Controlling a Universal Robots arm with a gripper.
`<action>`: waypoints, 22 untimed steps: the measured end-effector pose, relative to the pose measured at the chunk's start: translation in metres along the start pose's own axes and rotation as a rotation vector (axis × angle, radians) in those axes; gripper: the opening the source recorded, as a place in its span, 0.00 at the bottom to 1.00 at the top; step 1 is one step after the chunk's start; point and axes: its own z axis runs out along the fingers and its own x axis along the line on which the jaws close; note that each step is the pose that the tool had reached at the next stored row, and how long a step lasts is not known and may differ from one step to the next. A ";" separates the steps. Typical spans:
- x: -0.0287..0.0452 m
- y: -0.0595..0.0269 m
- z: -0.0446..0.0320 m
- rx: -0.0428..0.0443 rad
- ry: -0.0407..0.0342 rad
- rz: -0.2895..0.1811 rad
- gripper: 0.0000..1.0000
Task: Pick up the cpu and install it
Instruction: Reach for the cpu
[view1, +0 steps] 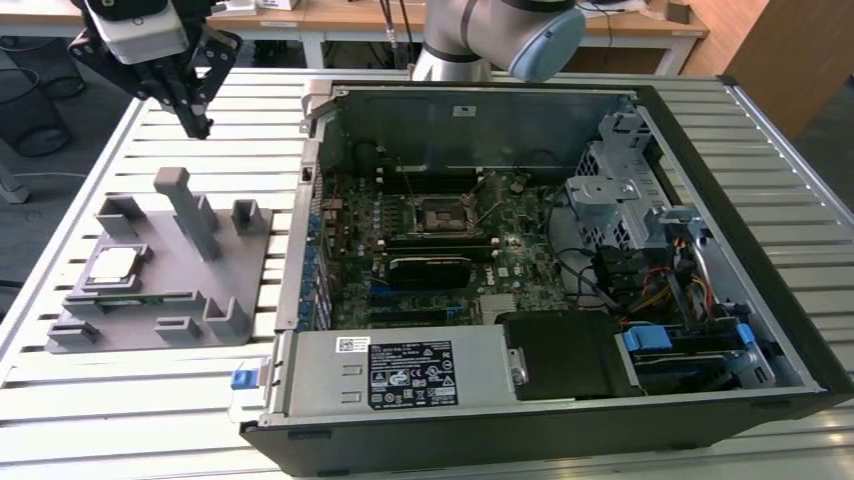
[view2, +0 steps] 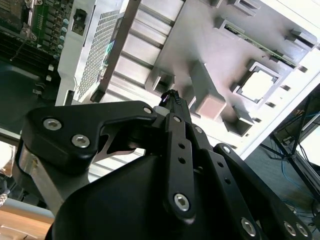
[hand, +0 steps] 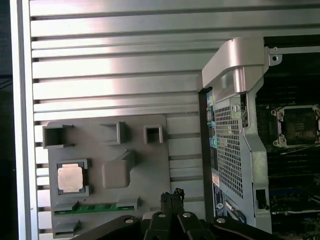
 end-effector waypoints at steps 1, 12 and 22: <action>0.0016 -0.0001 0.0001 0.0000 0.0000 0.000 0.11; 0.0180 -0.0015 0.0011 0.0000 0.0003 0.000 0.11; 0.0305 -0.0024 0.0019 0.0000 0.0006 0.000 0.11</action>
